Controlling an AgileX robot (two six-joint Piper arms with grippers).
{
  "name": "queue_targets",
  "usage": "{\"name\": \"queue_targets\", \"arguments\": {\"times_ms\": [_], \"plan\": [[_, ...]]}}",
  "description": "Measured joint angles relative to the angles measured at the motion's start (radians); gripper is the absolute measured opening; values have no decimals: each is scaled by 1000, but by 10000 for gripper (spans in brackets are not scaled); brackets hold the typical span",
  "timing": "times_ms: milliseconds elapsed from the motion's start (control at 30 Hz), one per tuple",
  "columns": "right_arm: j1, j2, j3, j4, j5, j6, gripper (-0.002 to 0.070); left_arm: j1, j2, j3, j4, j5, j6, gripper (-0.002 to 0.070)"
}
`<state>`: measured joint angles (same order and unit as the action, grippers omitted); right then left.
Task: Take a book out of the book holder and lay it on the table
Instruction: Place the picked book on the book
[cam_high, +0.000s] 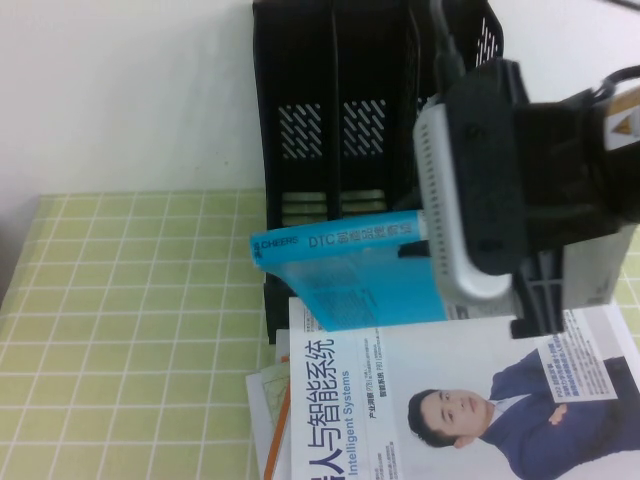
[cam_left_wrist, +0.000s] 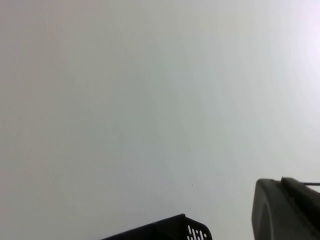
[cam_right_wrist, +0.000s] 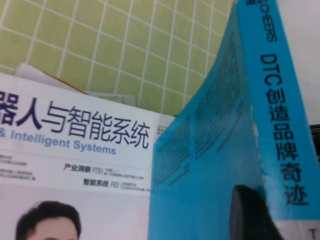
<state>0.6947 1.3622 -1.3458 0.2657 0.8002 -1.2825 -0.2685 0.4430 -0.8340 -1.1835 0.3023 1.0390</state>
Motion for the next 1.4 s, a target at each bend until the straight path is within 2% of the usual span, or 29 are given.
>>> {"name": "queue_targets", "arguments": {"times_ms": [267, 500, 767, 1067, 1267, 1333, 1400], "plan": [[0, 63, 72, -18, -209, -15, 204, 0, 0, 0, -3, -2, 0, -3], [0, 60, 90, -22, -116, -15, 204, 0, -2, 0, -7, 17, -1, -3], [0, 56, 221, 28, 19, -24, 204, 0, -2, 0, -7, 24, -4, -3], [0, 54, 328, 75, -21, -38, 204, 0, -2, 0, -29, 24, -4, -3], [0, 52, 337, 79, -29, 37, 205, 0, -2, 0, -48, 24, -4, -3], [0, 52, 337, 79, -19, 53, 239, 0, -2, 0, -48, 26, -4, -3], [0, 52, 337, 83, 11, 75, 313, 0, -2, 0, -50, 26, -4, -3]]}}
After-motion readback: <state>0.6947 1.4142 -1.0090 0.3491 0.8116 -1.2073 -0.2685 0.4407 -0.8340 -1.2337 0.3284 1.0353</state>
